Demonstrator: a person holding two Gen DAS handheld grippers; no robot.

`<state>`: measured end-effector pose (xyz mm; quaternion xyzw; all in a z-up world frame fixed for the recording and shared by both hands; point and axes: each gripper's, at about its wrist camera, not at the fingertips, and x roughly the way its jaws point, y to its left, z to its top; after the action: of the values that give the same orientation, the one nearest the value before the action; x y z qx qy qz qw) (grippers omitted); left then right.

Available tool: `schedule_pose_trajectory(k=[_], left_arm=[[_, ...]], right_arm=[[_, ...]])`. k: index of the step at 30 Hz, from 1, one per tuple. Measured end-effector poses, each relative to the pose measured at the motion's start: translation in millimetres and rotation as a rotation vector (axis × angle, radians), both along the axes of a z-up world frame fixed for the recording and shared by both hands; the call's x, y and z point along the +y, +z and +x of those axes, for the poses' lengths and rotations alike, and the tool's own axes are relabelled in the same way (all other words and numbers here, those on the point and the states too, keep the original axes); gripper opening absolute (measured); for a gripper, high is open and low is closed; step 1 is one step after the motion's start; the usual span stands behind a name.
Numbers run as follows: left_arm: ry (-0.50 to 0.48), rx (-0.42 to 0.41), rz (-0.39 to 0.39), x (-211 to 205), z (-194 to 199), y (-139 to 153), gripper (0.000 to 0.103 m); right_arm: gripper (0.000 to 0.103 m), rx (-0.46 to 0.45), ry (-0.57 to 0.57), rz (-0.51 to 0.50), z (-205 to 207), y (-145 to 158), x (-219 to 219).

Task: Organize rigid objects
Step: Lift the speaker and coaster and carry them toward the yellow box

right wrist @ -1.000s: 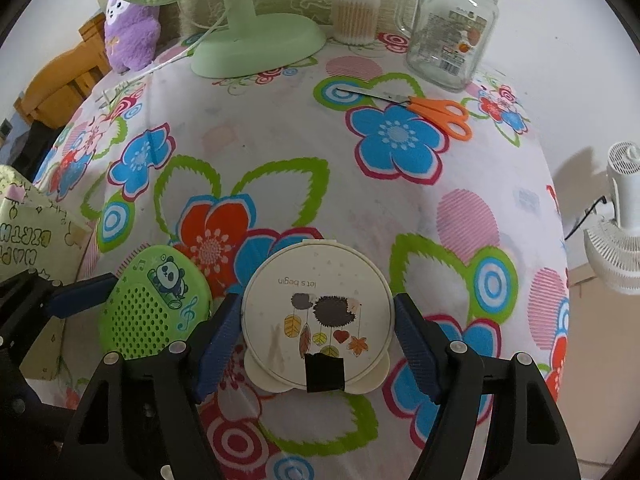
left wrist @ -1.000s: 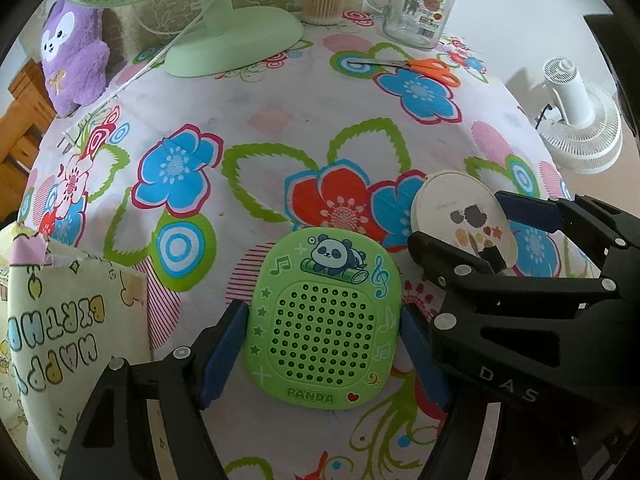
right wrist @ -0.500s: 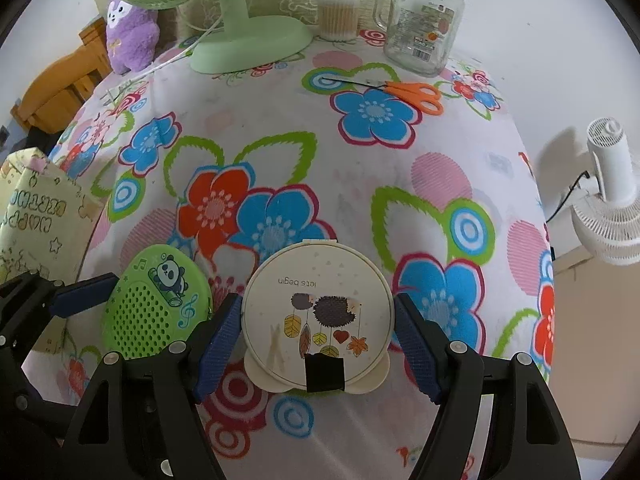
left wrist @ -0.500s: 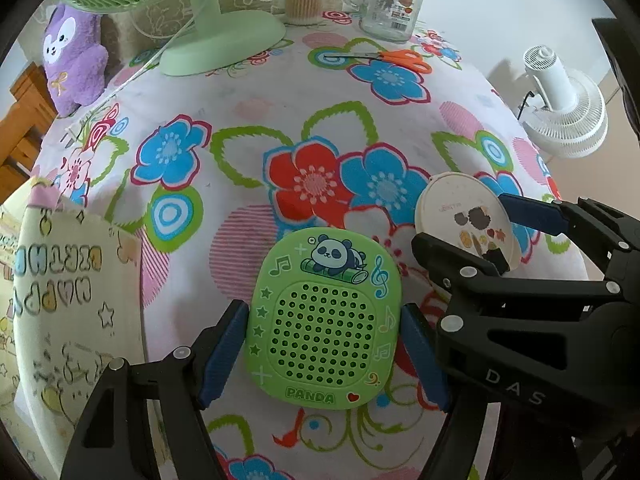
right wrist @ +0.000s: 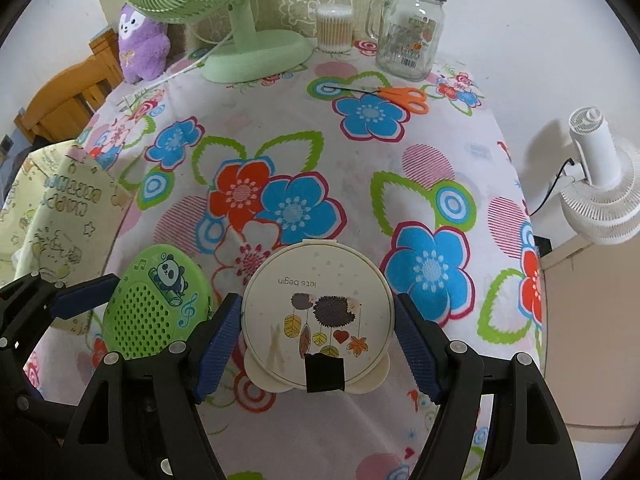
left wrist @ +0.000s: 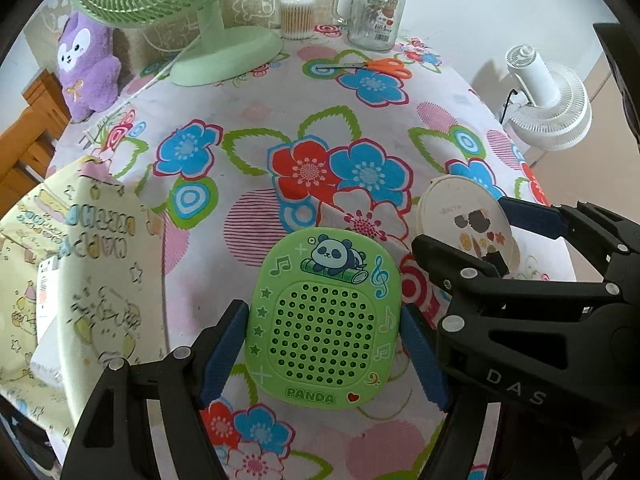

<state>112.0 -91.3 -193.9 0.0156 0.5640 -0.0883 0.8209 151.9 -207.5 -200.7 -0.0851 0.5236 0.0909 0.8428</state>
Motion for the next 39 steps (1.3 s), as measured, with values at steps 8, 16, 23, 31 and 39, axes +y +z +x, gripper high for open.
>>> schedule_pose_trajectory(k=[8,16,23,31,39], left_arm=[[-0.020,-0.014,-0.012,1.4,-15.0,18.5,0.078],[-0.055,-0.039,-0.009,1.9,-26.4,38.8,0.078],[-0.072,-0.056,-0.007,6.8,-32.7,52.9,0.078],[-0.077,-0.075,-0.032,18.1,-39.8,74.3,0.078],[-0.093,-0.103,-0.031,26.7,-43.3,90.3,0.078]], right_arm=[[0.076,-0.024,-0.010,0.000,-19.6,20.7,1.4],[0.076,-0.043,-0.019,0.009,-34.3,41.1,2.8],[0.076,-0.056,-0.028,0.017,-44.3,56.8,7.0],[0.077,-0.081,-0.040,0.022,-54.6,80.0,11.7],[0.076,-0.106,-0.045,0.004,-61.1,98.2,20.5]])
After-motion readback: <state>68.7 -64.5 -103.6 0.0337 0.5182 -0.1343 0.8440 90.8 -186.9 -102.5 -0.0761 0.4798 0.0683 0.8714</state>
